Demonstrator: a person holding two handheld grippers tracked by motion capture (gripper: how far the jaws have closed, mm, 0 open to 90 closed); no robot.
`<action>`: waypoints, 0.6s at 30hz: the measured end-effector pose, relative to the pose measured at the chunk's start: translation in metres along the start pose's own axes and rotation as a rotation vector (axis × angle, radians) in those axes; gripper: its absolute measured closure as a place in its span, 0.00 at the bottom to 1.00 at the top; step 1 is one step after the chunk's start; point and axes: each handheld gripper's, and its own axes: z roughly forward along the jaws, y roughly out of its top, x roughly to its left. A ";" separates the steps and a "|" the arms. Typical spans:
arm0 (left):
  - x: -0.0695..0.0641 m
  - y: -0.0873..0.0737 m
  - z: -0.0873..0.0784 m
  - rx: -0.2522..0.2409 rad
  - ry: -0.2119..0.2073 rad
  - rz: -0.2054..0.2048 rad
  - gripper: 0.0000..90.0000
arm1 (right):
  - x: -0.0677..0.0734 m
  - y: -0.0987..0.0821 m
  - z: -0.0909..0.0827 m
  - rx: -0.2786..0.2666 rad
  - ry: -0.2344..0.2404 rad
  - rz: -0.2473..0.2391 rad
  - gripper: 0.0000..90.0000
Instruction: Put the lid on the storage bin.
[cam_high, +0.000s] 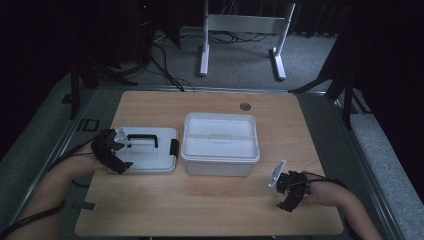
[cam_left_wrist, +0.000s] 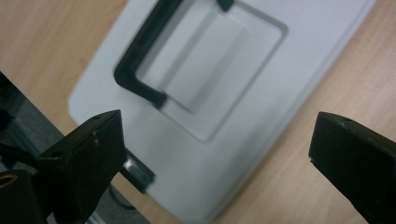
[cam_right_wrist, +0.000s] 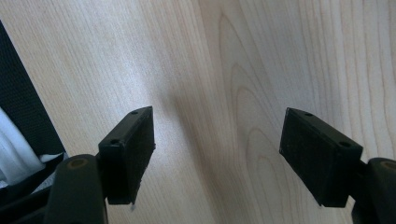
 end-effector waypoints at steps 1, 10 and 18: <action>0.001 0.004 0.001 0.004 -0.002 0.005 0.04 | 0.000 0.000 0.000 0.000 0.001 0.000 0.29; 0.020 0.033 0.017 0.115 0.003 0.071 0.06 | -0.001 0.000 0.002 0.012 0.010 -0.006 0.29; 0.031 0.056 0.035 0.186 0.006 0.133 0.23 | -0.002 0.001 0.005 0.000 0.032 -0.008 0.29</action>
